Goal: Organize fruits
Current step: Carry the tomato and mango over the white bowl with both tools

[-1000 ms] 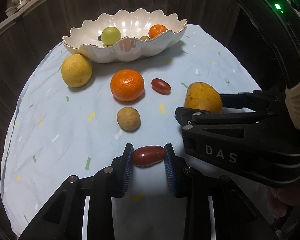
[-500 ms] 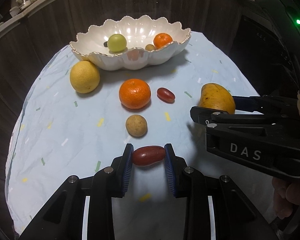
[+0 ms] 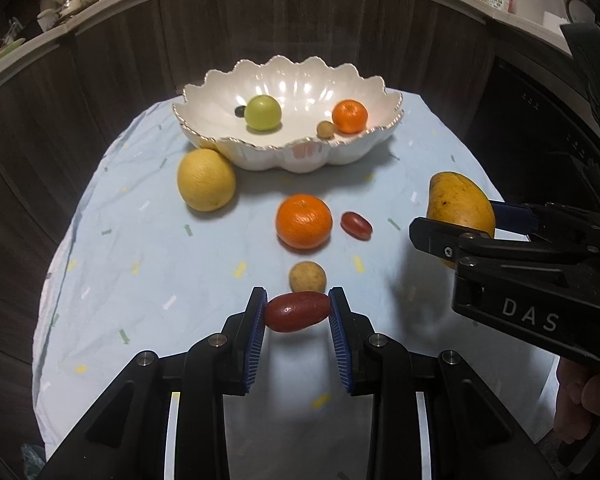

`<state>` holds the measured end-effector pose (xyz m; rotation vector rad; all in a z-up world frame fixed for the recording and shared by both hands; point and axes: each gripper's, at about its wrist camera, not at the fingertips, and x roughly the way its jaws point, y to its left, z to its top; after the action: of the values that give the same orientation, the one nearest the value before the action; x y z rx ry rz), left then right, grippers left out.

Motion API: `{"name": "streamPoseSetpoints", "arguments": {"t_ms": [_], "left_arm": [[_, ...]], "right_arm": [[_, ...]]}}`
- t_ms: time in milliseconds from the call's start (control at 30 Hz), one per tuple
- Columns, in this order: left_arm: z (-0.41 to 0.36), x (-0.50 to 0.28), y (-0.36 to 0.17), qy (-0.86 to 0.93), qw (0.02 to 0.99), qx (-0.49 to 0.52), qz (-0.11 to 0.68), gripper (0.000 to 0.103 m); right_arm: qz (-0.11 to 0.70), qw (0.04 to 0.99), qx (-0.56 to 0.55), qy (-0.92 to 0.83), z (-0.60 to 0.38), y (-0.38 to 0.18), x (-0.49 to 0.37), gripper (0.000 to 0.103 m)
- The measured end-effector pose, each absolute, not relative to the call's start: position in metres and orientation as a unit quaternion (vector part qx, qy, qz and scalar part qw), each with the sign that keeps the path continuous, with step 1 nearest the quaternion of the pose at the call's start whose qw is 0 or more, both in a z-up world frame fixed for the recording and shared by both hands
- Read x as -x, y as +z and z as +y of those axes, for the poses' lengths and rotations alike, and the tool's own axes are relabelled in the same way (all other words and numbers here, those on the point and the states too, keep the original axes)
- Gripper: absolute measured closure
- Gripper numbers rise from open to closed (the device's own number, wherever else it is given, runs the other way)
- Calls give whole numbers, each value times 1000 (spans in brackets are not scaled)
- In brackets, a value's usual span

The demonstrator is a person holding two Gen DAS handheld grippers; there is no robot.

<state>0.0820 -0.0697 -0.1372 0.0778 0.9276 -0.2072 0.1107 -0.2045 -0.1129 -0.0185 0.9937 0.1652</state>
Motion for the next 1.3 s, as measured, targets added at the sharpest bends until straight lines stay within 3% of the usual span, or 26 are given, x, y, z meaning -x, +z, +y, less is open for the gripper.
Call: {"name": "streamPoseSetpoints", "arguments": {"t_ms": [633, 1300], "left_arm": [[-49, -100, -99, -97, 901, -24, 421, 72], [-28, -178, -59, -76, 921, -20, 382, 72]], "right_arm": [[445, 892, 13, 78, -193, -72, -124, 43], [413, 908, 9, 76, -188, -42, -173, 43]]}}
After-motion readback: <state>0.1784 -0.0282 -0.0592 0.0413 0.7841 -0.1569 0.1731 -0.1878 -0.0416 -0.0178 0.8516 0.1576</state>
